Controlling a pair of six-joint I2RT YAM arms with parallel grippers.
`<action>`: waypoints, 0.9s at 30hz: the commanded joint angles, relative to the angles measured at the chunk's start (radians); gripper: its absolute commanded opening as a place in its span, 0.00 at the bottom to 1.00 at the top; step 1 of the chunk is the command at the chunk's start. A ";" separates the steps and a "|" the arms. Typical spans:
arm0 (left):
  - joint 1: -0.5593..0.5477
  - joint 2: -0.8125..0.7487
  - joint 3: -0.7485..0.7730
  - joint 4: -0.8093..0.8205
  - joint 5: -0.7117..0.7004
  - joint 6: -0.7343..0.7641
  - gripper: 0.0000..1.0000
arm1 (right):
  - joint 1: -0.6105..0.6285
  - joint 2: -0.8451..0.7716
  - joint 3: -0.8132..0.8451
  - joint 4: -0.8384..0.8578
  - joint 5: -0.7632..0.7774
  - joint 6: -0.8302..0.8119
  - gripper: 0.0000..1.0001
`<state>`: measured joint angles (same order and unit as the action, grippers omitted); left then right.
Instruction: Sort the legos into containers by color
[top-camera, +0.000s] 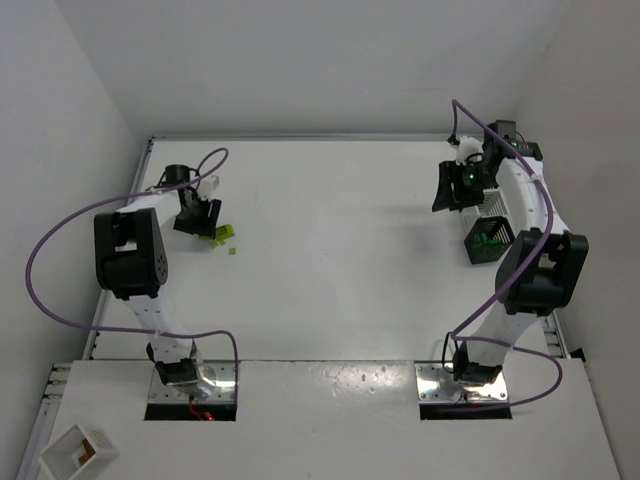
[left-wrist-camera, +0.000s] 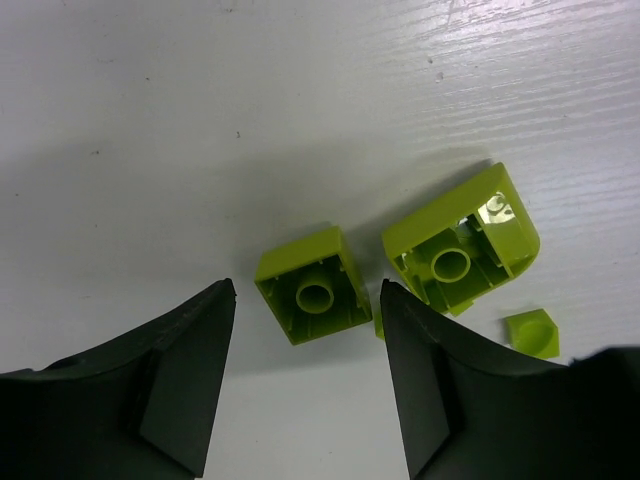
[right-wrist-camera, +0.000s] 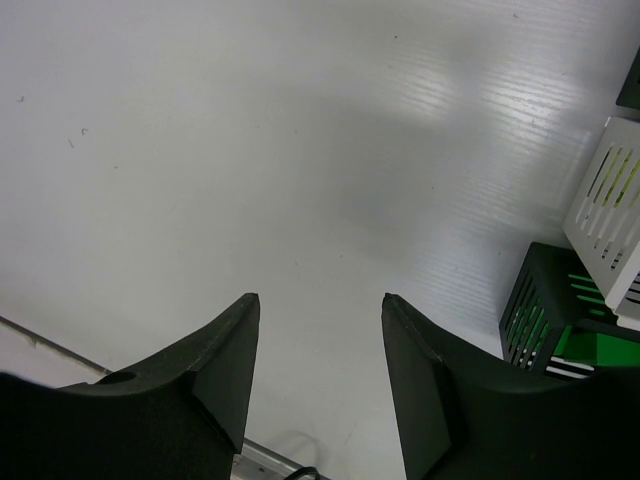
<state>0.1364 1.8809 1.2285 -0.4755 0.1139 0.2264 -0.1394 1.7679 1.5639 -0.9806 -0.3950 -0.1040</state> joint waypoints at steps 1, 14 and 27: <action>-0.009 0.011 0.048 0.026 -0.006 -0.013 0.65 | 0.009 0.004 0.042 0.003 -0.007 0.007 0.53; -0.009 0.041 0.066 0.026 -0.006 -0.022 0.20 | 0.009 0.004 0.042 -0.006 -0.056 0.016 0.51; -0.042 -0.569 -0.152 0.095 0.578 0.088 0.18 | 0.150 -0.047 -0.148 0.160 -0.585 0.292 0.51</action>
<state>0.1352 1.4639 1.0931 -0.4435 0.4934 0.2813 -0.0082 1.7184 1.4277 -0.8898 -0.8124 0.1081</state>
